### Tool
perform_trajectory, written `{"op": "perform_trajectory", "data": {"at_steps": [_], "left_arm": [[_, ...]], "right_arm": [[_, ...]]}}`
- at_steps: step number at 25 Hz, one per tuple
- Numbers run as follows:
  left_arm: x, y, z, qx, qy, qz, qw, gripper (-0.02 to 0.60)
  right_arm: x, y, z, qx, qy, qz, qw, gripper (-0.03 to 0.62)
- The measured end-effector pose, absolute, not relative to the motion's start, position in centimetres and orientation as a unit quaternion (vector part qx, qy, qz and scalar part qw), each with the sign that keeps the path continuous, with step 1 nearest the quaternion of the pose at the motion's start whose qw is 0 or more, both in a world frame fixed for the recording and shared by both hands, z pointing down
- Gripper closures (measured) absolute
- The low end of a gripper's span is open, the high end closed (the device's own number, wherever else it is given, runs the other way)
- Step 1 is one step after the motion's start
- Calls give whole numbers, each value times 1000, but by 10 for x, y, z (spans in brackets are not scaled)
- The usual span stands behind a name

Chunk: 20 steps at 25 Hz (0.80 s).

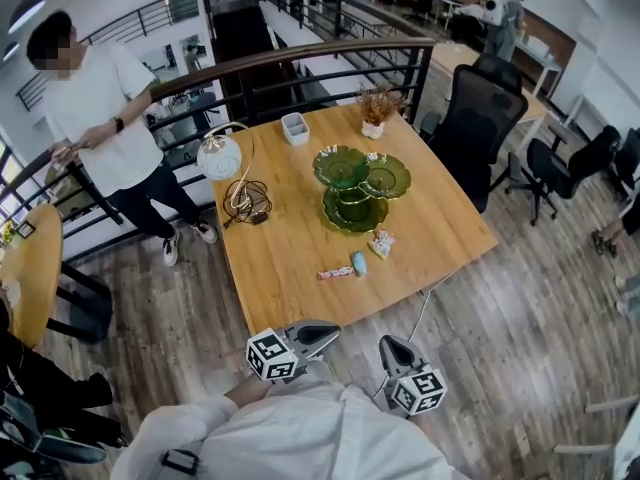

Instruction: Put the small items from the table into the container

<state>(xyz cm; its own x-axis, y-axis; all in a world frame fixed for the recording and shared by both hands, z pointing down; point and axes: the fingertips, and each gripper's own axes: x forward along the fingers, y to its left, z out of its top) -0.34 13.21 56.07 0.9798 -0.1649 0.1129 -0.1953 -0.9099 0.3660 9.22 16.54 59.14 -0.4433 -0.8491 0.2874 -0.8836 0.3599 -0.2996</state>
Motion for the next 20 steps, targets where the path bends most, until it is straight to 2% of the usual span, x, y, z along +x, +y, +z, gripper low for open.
{"op": "perform_trajectory", "data": {"at_steps": [20], "left_arm": [[-4,-1,556,976,-77,31,203,573]], "right_arm": [[93,41,585,549,-808,207,50,580]]}}
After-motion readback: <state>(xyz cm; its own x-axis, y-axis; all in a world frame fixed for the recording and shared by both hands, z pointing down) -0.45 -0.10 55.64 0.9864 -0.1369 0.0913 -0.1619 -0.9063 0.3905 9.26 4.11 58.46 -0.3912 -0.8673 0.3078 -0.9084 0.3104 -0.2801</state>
